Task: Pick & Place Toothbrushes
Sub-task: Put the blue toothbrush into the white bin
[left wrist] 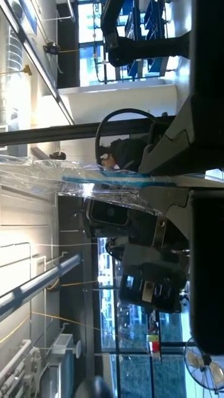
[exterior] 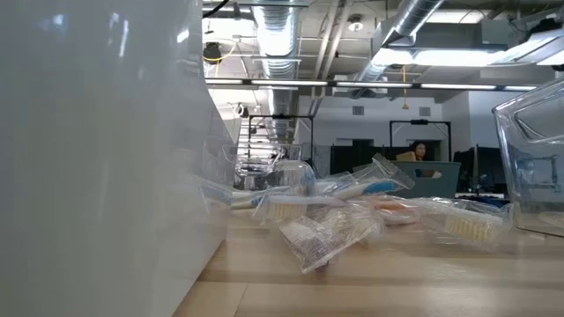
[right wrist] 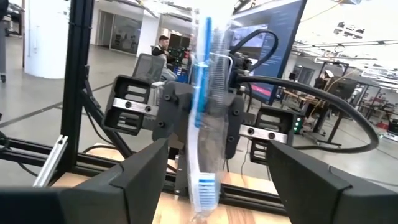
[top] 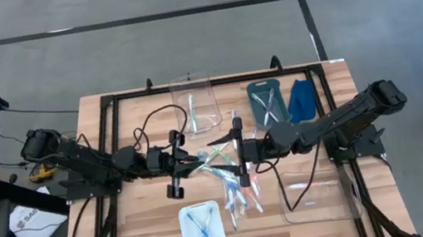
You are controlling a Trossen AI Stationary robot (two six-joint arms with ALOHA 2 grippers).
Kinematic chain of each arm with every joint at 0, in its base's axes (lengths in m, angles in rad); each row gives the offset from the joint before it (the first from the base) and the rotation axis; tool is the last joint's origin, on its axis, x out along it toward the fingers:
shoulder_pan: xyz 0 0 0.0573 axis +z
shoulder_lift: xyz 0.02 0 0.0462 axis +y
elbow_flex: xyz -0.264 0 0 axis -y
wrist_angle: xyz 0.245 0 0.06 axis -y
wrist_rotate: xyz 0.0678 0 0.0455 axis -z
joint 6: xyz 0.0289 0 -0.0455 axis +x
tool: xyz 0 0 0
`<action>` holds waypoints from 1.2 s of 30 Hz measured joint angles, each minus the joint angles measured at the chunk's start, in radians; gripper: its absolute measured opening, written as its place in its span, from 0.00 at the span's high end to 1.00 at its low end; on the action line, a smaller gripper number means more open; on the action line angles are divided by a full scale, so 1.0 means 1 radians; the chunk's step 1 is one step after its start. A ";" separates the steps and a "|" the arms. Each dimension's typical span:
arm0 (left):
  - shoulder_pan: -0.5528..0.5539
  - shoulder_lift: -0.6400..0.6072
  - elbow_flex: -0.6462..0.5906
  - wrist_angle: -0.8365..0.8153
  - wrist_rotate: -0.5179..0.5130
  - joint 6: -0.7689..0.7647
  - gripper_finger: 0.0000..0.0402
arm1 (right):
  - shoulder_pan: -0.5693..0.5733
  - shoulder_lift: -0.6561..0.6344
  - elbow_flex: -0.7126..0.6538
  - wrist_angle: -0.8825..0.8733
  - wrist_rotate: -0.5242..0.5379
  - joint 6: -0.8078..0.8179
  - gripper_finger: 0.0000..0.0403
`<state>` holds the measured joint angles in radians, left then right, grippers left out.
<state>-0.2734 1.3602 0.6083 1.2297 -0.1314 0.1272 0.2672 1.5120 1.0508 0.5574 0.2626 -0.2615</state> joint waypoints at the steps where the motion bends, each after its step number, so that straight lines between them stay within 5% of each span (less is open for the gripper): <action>1: 0.000 0.000 0.000 0.000 0.000 0.000 0.98 | 0.000 0.000 0.000 0.000 0.000 0.000 0.34; 36: 0.000 0.000 0.000 -0.034 0.058 0.000 0.98 | -0.001 0.000 0.039 -0.113 -0.082 -0.027 0.34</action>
<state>-0.2733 1.3602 0.6083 1.1953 -0.0731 0.1268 0.2661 1.5124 1.0893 0.4442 0.1806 -0.2883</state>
